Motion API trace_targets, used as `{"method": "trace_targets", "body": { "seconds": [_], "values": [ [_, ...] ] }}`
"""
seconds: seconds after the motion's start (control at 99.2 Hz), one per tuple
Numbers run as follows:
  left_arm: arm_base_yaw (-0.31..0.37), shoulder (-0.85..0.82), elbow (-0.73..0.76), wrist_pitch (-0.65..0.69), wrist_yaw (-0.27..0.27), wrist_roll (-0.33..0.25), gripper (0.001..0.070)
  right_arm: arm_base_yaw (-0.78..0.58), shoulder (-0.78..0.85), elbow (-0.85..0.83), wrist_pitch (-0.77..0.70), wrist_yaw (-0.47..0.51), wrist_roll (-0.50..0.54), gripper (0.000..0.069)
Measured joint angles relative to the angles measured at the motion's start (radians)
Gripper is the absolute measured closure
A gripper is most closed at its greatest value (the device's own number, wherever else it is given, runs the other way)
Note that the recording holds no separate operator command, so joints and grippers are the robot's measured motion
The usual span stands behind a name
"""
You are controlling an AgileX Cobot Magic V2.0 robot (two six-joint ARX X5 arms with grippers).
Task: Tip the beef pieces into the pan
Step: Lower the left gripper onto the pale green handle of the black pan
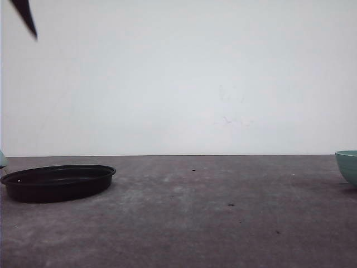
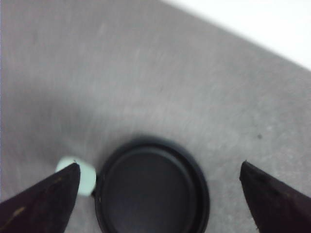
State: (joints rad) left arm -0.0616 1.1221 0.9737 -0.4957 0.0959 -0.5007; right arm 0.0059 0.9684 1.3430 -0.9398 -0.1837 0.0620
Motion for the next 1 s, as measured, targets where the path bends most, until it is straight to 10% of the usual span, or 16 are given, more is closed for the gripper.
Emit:
{"method": "trace_targets", "body": {
  "seconds": [0.363,0.555,0.837,0.998],
  "values": [
    [0.086,0.226,-0.128,0.080,0.034,-0.046,0.0087,0.001,-0.009,0.000,-0.098,0.000,-0.033,0.0008],
    [0.086,0.327,-0.128,0.154,0.042,-0.043,0.0251,0.004,-0.009,0.000,-0.114,0.000,-0.035,0.0008],
    [0.087,0.431,-0.128,0.202,0.065,-0.042,0.0283,0.004,-0.009,0.000,-0.180,0.000,-0.036,0.0008],
    [0.088,0.444,-0.128,0.246,0.066,-0.042,0.0500,0.005,-0.009,0.000,-0.199,0.000,-0.036,0.0008]
  ]
}}
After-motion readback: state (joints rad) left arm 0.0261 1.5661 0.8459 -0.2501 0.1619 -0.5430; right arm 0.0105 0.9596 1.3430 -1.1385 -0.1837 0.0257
